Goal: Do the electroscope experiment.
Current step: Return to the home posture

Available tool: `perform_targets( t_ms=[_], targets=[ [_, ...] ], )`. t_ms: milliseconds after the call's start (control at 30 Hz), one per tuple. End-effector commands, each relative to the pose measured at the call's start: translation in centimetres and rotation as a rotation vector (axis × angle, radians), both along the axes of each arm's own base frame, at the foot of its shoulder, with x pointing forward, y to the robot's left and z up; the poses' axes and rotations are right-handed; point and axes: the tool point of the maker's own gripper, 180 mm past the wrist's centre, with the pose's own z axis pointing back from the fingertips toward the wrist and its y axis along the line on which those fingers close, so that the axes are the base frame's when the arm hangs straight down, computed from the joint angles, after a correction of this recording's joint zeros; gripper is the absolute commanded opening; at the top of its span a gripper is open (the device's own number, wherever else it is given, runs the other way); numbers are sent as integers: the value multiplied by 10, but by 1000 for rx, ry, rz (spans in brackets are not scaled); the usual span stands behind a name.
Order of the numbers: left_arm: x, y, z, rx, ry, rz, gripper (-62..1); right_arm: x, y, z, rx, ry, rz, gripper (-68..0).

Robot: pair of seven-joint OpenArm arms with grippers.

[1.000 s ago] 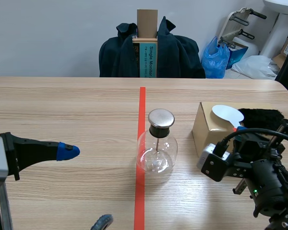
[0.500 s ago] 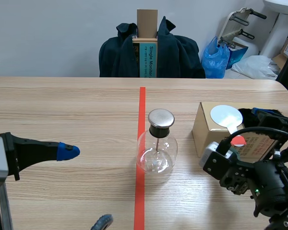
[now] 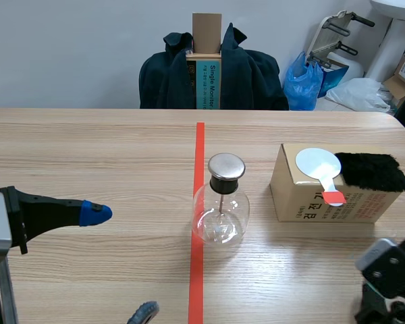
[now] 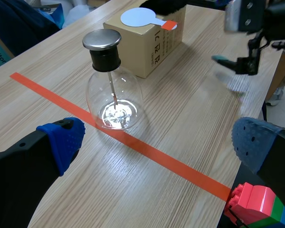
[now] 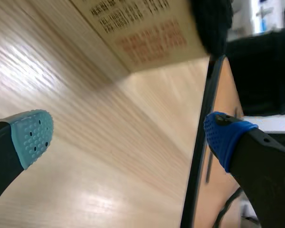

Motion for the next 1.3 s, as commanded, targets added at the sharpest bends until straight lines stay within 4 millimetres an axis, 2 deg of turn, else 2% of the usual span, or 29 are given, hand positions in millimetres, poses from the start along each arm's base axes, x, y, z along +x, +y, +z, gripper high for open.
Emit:
perform_targets(
  t_ms=[0, 67, 200, 367, 467, 600, 900, 1267],
  targets=[
    [4, -2, 7, -24, -21, 10, 14, 14, 3, 27, 34, -88, -8, 4],
    [4, -2, 7, -23, -21, 11, 14, 15, 2, 40, 117, -118, -57, 4],
    [5, 1, 3, -5, -9, 26, 14, 30, 10, 76, 329, -207, -119, 4],
    [9, 3, 3, 2, -17, 50, 14, 48, 48, 127, 560, -259, -16, 4],
    [10, 4, 3, 3, -19, 54, 14, 51, 70, 145, 644, -226, 55, 4],
    [13, 6, 5, -14, -12, 79, 14, 48, 96, 150, 666, -137, 150, 4],
    [14, 7, 6, -31, -2, 91, 14, 33, 142, 145, 640, 41, 427, 4],
    [14, 7, 6, -32, -1, 92, 14, 31, 146, 145, 639, 50, 449, 4]
  ],
)
